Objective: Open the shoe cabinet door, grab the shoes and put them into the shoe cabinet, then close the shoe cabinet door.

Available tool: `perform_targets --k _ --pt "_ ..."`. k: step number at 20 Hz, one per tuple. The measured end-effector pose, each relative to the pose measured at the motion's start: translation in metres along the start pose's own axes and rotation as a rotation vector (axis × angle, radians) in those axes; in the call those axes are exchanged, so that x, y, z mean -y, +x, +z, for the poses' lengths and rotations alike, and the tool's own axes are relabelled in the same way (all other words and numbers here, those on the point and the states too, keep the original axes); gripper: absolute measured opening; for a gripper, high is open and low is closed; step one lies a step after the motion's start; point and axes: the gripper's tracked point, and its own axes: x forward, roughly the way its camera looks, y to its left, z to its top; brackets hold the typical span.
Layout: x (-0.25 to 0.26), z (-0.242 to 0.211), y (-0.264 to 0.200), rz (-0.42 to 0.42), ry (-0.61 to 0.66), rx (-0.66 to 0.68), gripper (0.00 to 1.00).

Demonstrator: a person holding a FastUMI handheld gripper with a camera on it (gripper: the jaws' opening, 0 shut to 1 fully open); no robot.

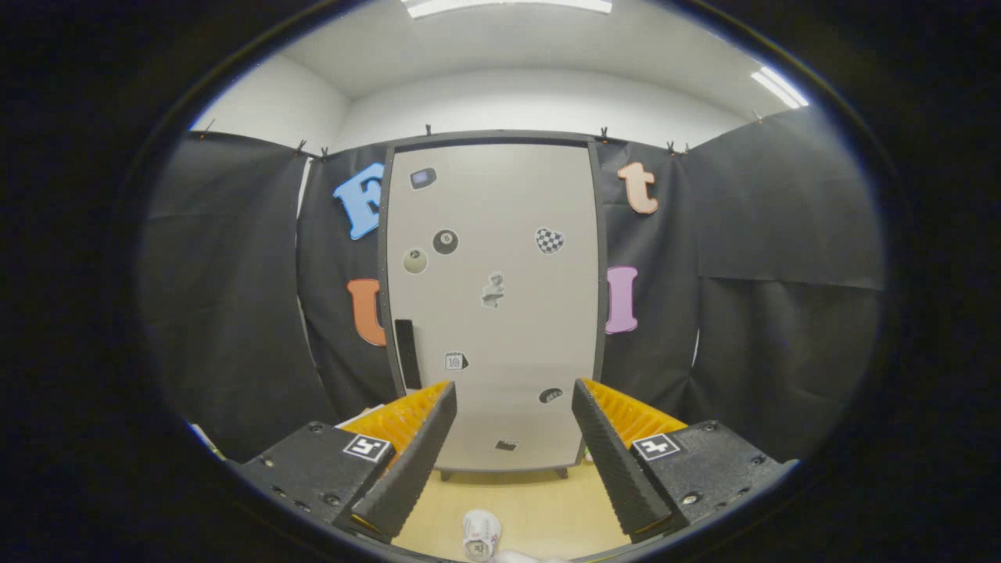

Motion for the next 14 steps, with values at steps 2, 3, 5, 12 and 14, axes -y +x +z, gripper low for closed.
perform_targets --k 2,3,5,12,14 --pt "-0.008 -0.004 0.009 0.011 0.009 -0.009 0.97" --pt "-0.014 -0.007 0.016 0.021 0.013 -0.019 0.97" --pt "-0.028 -0.012 0.030 0.043 0.014 -0.028 0.97" --pt "-0.094 -0.031 0.098 0.129 -0.009 -0.052 0.97" --pt "-0.111 -0.035 0.120 0.151 -0.007 -0.060 0.97"
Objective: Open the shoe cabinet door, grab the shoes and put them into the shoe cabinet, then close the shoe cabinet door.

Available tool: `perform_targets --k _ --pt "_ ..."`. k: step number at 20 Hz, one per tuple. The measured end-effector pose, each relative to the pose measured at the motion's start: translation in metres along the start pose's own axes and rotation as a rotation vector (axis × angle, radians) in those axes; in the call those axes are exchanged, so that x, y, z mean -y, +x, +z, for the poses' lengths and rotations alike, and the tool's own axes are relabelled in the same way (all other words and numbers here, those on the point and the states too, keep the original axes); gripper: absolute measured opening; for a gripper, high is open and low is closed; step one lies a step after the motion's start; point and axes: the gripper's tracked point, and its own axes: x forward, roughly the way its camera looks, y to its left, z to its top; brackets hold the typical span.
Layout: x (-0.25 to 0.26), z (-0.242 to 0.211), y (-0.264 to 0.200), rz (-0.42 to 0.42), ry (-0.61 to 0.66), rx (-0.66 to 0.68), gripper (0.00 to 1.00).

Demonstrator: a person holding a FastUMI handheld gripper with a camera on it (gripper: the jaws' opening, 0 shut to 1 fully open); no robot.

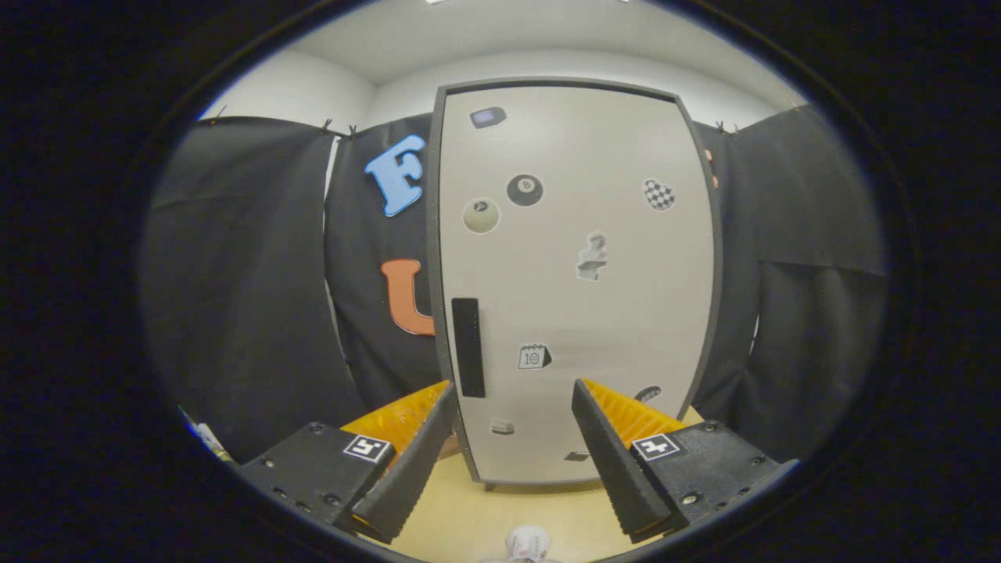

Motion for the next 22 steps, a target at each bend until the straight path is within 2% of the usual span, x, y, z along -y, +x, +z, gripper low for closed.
perform_targets --k 9,13,16,18,21,22 --pt "-0.039 -0.008 0.109 0.043 0.017 -0.042 0.94" --pt "-0.043 -0.009 0.129 0.040 0.049 -0.053 0.83" --pt "-0.043 -0.013 0.138 0.039 0.056 -0.066 0.69" --pt "-0.044 -0.015 0.142 0.041 0.061 -0.071 0.65" --pt "-0.039 -0.016 0.144 -0.004 0.062 -0.062 0.55" --pt "-0.037 -0.017 0.146 -0.022 0.056 -0.060 0.47"
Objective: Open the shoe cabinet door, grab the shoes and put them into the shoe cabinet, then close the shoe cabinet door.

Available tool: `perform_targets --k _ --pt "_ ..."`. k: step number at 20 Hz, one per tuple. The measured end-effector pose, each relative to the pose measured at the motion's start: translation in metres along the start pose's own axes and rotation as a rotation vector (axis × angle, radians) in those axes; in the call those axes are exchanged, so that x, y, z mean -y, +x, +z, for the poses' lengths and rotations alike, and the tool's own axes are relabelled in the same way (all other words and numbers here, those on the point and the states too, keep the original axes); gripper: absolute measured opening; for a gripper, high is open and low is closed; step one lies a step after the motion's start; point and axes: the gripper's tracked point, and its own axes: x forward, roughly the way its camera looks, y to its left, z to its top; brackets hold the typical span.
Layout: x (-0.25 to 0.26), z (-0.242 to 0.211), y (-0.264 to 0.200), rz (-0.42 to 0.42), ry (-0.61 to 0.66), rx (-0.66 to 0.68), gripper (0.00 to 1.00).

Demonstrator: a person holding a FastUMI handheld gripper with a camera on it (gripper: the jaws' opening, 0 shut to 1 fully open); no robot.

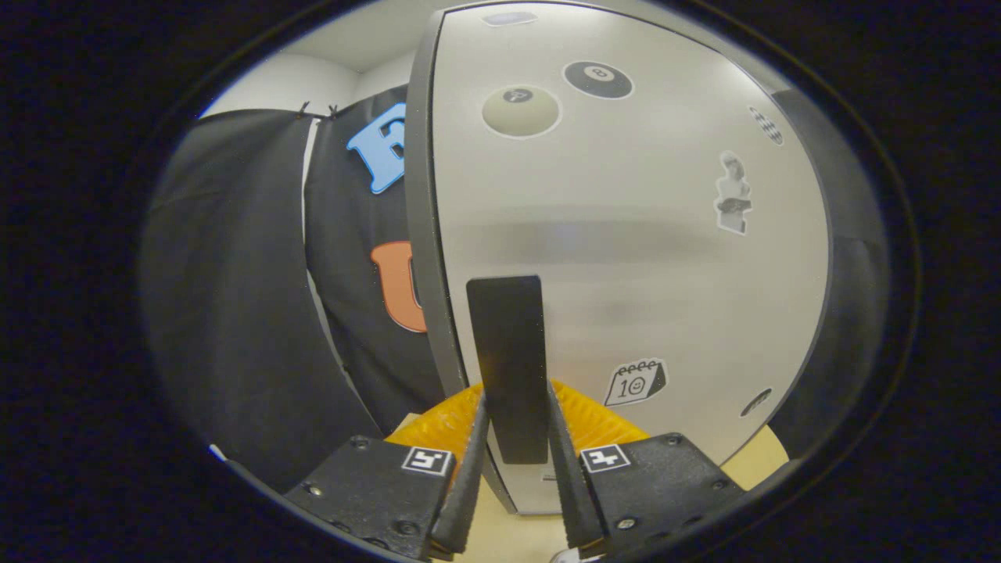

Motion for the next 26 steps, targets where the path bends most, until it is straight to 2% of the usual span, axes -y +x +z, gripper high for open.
perform_targets --k 1,5,10,26 --pt "0.001 0.000 -0.001 -0.012 -0.007 0.000 0.43" --pt "0.003 -0.002 -0.003 -0.035 -0.035 -0.003 0.37" --pt "0.005 -0.004 -0.011 0.007 -0.036 -0.015 0.29" --pt "0.024 -0.012 -0.088 0.128 -0.043 -0.017 0.27"
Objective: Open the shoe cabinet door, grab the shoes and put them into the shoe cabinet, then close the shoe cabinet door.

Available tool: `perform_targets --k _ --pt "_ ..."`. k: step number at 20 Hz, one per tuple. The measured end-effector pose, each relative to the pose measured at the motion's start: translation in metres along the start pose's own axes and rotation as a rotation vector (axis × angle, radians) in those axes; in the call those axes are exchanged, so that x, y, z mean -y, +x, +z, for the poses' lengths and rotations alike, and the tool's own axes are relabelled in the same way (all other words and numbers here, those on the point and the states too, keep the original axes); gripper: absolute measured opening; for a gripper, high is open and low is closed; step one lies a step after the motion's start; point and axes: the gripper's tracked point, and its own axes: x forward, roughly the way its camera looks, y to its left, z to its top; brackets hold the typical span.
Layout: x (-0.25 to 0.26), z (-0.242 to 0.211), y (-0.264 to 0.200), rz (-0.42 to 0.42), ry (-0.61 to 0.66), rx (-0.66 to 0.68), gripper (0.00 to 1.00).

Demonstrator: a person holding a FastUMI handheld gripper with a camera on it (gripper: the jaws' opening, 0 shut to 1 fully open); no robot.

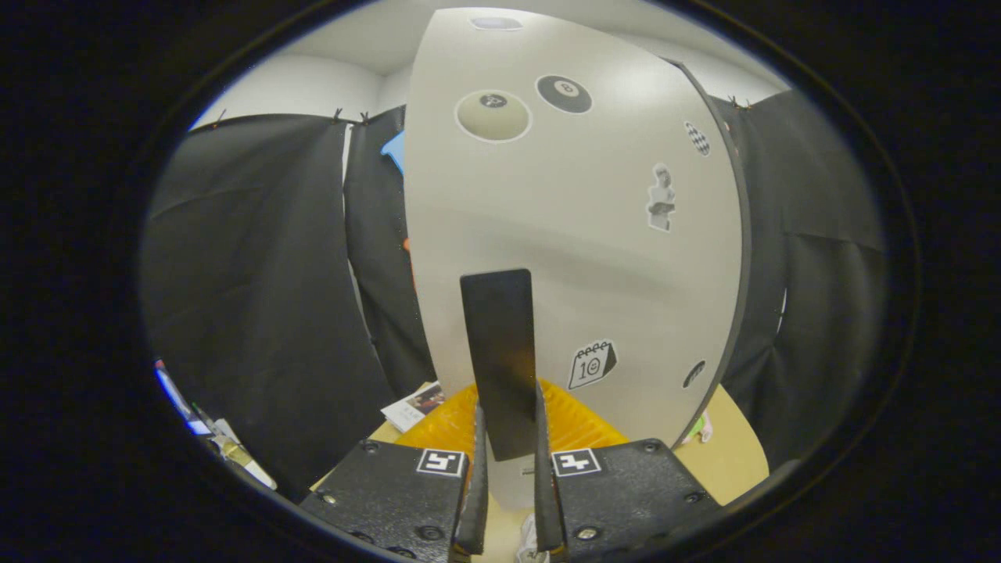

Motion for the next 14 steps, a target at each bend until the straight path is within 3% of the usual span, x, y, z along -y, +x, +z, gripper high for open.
perform_targets --k 6,14 --pt "0.016 -0.005 -0.025 0.001 -0.008 0.006 0.24" --pt "0.042 -0.009 -0.056 -0.072 0.009 0.017 0.20"
